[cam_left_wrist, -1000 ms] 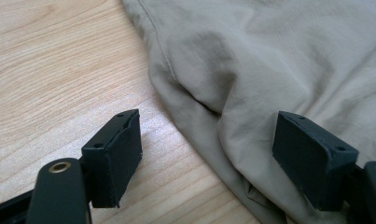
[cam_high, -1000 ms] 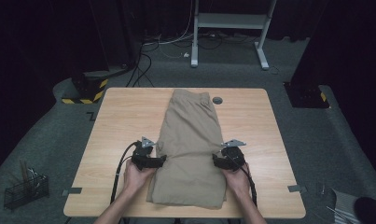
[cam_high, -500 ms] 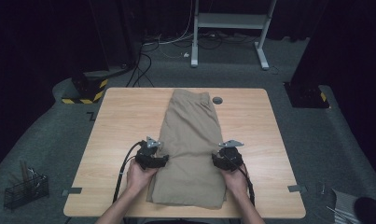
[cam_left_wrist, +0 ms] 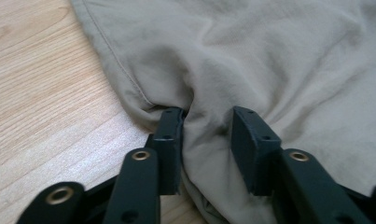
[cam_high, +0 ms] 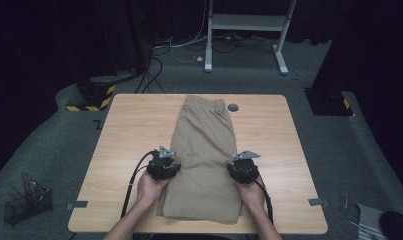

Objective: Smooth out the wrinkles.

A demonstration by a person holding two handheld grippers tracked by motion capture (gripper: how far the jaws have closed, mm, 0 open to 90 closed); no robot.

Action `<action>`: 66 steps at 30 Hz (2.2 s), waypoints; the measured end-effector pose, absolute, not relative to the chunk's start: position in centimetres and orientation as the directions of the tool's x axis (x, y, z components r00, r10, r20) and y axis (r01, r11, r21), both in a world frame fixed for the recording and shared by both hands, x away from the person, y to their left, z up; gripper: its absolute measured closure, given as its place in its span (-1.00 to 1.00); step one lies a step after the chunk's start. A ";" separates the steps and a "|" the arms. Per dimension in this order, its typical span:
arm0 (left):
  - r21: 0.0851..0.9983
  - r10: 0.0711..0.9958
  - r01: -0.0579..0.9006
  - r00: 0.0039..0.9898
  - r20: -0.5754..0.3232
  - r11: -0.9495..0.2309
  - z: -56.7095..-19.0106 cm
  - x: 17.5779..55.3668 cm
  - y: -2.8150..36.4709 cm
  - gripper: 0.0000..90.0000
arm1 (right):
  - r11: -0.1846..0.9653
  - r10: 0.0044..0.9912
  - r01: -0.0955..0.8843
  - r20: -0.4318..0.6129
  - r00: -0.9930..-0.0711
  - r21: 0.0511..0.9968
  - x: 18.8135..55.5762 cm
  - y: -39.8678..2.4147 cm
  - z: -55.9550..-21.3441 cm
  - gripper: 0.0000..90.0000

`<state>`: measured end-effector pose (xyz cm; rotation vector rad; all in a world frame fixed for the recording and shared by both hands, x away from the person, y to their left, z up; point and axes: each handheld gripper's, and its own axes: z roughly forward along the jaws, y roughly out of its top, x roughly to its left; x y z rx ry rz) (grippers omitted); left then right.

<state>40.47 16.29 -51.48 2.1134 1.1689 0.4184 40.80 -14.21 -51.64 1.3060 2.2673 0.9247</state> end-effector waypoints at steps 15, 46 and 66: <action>0.693 0.809 0.644 0.569 -0.149 -0.326 -51.5 40.8 17.0 0.87 | 0.307 0.848 0.622 0.089 -0.522 0.720 40.7 -14.9 -52.0 0.90; 0.793 0.750 0.533 0.643 -0.154 -0.294 -46.5 38.2 18.3 0.88 | 0.312 0.792 0.472 0.050 -0.609 0.824 37.9 -16.0 -46.3 0.91; 0.856 0.723 0.440 0.680 -0.119 -0.273 -42.4 35.6 18.9 0.88 | 0.356 0.755 0.362 -0.037 -0.654 0.862 35.9 -16.3 -41.7 0.91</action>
